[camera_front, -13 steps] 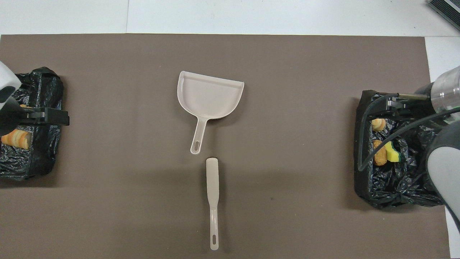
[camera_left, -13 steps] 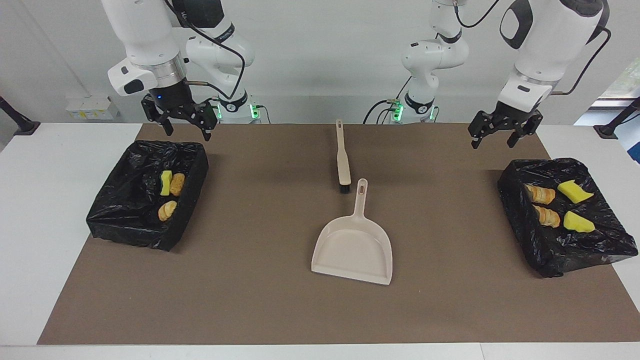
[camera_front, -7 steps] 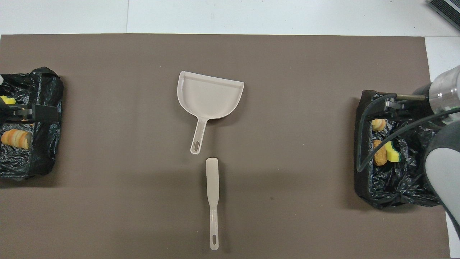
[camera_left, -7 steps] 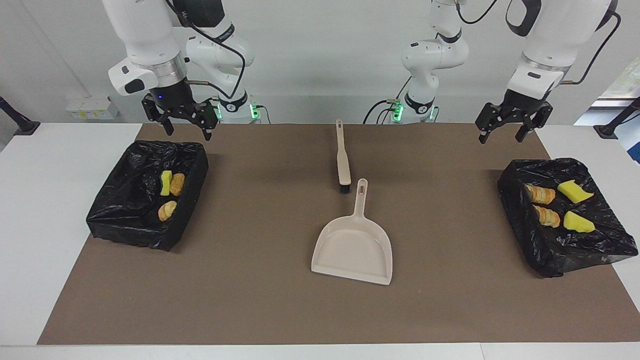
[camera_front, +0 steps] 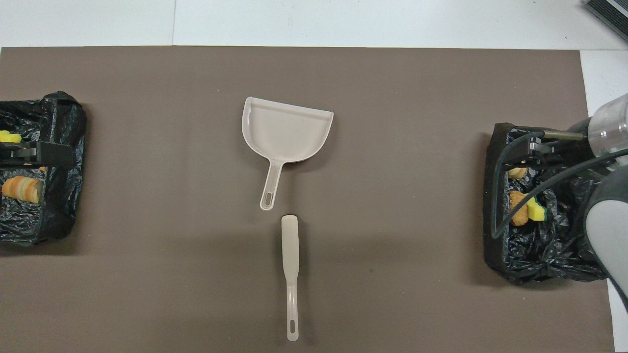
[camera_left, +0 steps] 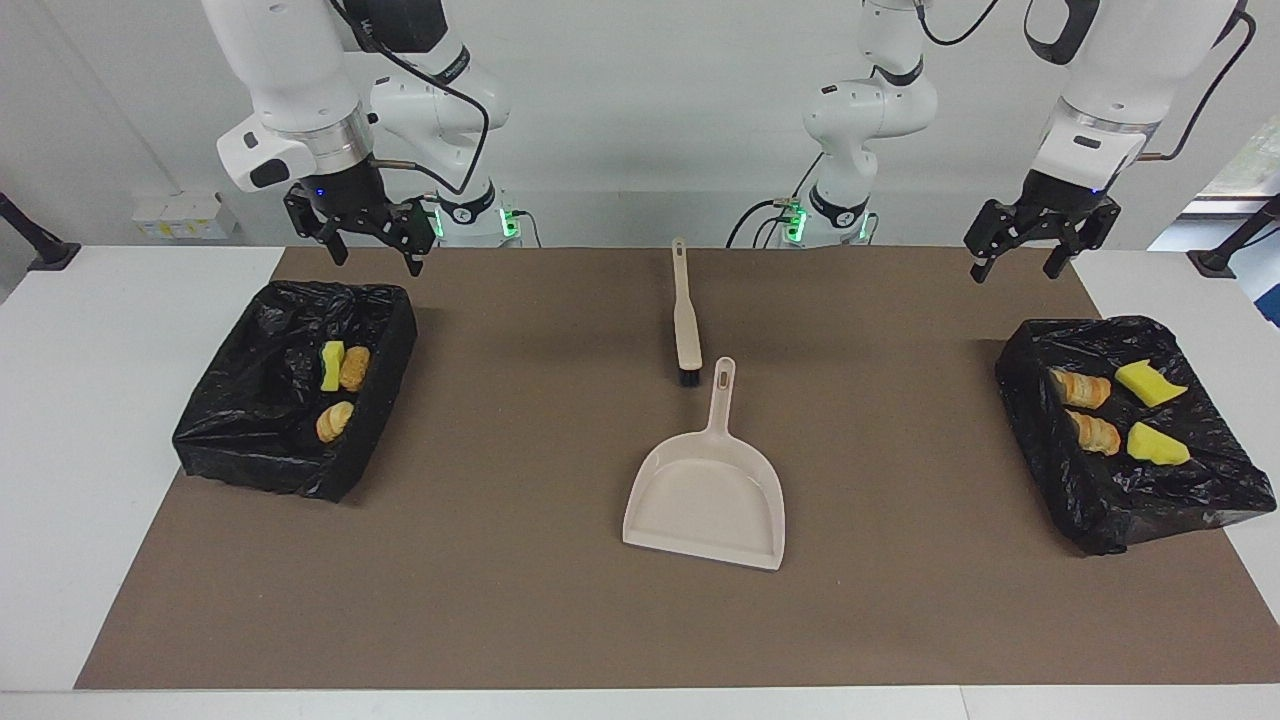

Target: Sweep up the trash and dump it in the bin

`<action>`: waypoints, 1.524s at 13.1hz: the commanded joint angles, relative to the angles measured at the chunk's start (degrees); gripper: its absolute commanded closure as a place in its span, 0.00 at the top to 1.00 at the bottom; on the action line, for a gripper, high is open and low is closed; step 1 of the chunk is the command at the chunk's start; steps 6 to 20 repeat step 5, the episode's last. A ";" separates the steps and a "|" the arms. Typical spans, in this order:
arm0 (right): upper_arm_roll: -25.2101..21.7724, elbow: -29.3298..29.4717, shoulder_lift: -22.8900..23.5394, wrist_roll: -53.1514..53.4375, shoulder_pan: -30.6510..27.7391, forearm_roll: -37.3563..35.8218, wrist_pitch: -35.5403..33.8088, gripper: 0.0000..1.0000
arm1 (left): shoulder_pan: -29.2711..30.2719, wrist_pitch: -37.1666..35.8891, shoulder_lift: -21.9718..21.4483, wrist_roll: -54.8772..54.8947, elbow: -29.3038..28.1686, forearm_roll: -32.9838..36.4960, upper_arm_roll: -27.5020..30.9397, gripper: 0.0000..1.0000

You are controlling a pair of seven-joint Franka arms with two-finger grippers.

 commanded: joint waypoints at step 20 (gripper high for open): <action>-0.42 0.57 0.00 0.17 0.37 1.42 -0.07 1.00 | 0.63 -0.78 -0.15 0.17 0.17 -0.68 -0.32 1.00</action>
